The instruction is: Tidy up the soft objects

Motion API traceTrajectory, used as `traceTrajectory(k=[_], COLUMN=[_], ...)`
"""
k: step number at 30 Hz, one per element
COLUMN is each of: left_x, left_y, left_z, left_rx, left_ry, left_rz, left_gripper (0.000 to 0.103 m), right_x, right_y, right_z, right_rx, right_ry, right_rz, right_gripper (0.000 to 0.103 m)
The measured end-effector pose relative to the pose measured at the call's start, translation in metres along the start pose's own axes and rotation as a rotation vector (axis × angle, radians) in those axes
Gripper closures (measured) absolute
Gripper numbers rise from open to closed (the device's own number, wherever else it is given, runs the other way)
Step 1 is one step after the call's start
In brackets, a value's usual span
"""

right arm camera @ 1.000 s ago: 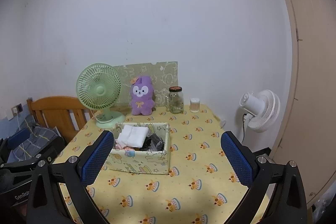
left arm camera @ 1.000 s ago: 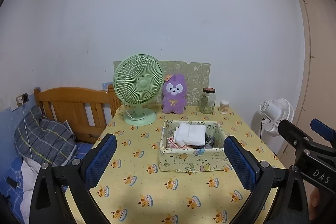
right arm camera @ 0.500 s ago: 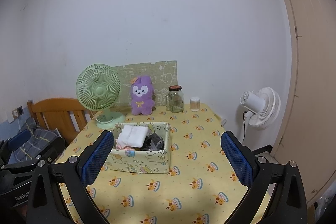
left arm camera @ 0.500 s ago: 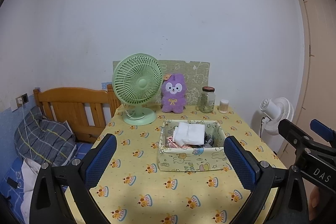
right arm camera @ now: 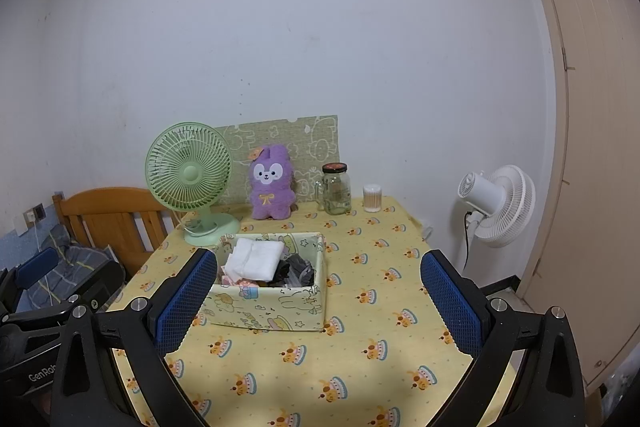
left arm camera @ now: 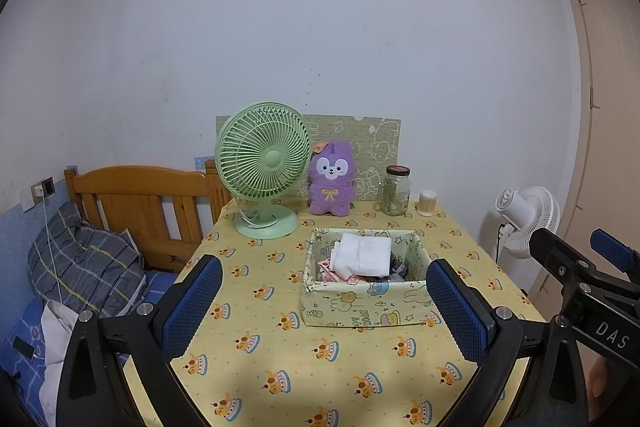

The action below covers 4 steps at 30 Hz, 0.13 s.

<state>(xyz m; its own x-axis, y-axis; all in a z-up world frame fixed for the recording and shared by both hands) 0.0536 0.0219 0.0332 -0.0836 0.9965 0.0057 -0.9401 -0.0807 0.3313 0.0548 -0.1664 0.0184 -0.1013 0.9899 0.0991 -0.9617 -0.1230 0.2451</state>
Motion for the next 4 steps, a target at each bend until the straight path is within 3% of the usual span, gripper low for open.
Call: traceTrajectory(k=[4], left_x=[-0.0007], left_y=[0.0004], left_z=[-0.0003], left_rx=[0.001], left_ry=[0.0], left_rz=[0.001], left_gripper=[0.0], right_x=[0.0], right_y=[0.0002], right_z=[-0.0002], right_rx=[0.001], right_ry=[-0.001], right_rz=[0.001], right_gripper=[0.0])
Point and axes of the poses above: each gripper's, at about its wrist camera, not at the fingertips, and y roughly against the way its jaws point, x to its left, z to its top, the point moved 9 cm from there along -y, roughly the way its jaws point, and after that the axes turned 5 degrees about z, right-handed, at the moved point
